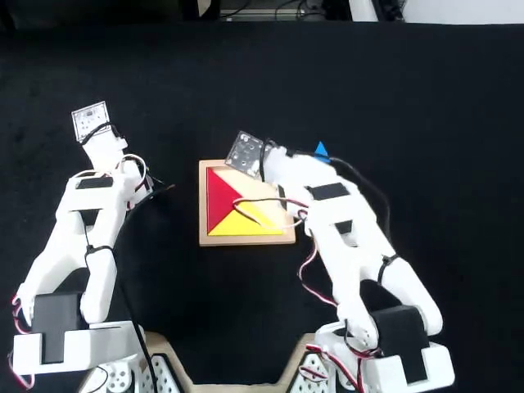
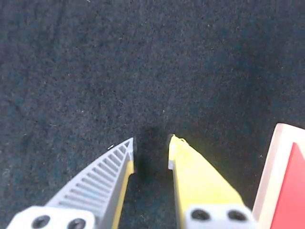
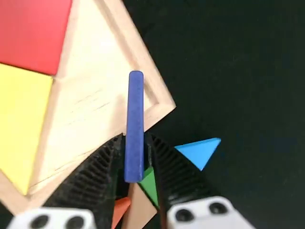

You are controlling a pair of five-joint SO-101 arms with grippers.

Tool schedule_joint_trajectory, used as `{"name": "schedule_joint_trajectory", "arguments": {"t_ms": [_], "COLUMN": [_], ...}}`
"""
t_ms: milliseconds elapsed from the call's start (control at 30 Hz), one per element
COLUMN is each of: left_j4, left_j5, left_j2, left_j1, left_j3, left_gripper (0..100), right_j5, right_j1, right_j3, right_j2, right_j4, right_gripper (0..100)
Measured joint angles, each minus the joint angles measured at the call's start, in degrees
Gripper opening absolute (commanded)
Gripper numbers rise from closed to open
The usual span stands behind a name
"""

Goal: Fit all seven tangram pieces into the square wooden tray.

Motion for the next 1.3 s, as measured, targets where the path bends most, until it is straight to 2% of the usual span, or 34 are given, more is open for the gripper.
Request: {"name": "schedule_joint_trajectory", "arguments": {"t_ms": [267,467,733,1300], "left_j4": [0.0,0.0,0.0,0.0], "left_j5": [0.0,0.0,0.0,-0.7], "left_j2": [0.0,0.0,0.0,0.0], "left_j1": [0.0,0.0,0.0,0.0], "left_j3": [0.0,0.0,0.0,0.0], "left_gripper": [13,13,13,13], "right_j5": [6.9,10.5,10.8,14.9], "right_j1": [-4.1,-4.3,-4.1,-2.5], "right_j3": [0.0,0.0,-6.1,-7.0], "right_j2": [0.0,0.2,8.4,9.1], "right_j4": [-0.4,-0.4,-0.4,-0.5], "right_gripper": [1.1,1.1,1.1,1.1]}}
